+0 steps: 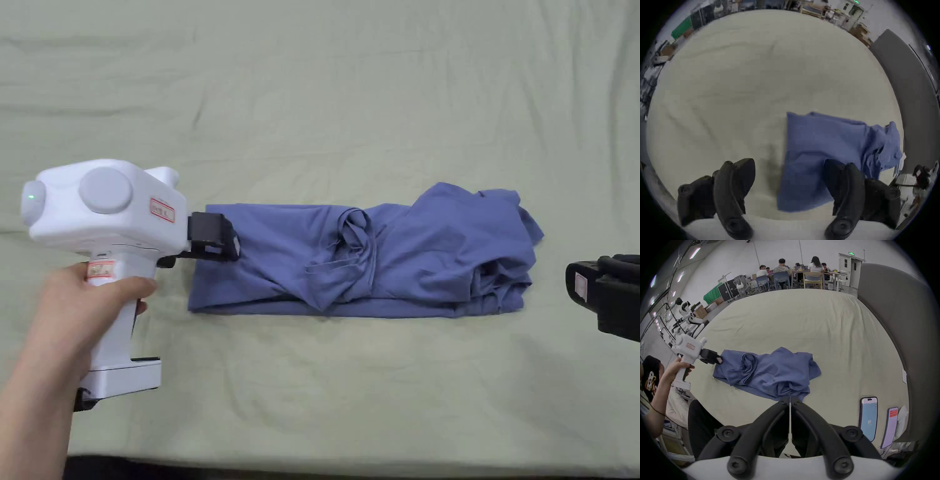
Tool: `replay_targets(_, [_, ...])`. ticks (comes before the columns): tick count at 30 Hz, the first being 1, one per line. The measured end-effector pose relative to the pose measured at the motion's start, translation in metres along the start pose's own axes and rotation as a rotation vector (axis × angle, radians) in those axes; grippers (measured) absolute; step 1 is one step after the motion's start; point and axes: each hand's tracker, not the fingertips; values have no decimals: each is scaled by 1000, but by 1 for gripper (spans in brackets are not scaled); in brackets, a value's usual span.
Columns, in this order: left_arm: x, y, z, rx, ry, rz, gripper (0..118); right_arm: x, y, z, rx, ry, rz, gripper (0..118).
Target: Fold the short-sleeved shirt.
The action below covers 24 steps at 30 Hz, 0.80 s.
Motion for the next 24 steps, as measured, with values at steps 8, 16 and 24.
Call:
replay_targets(8, [4, 4, 19, 16, 30, -144, 5, 1, 3, -6, -33, -36, 12, 4])
replay_targets(16, [-1, 4, 83, 128, 99, -124, 5, -3, 0, -10, -27, 5, 22, 4])
replay_targets(24, [50, -9, 135, 209, 112, -128, 5, 14, -8, -12, -20, 28, -13, 4])
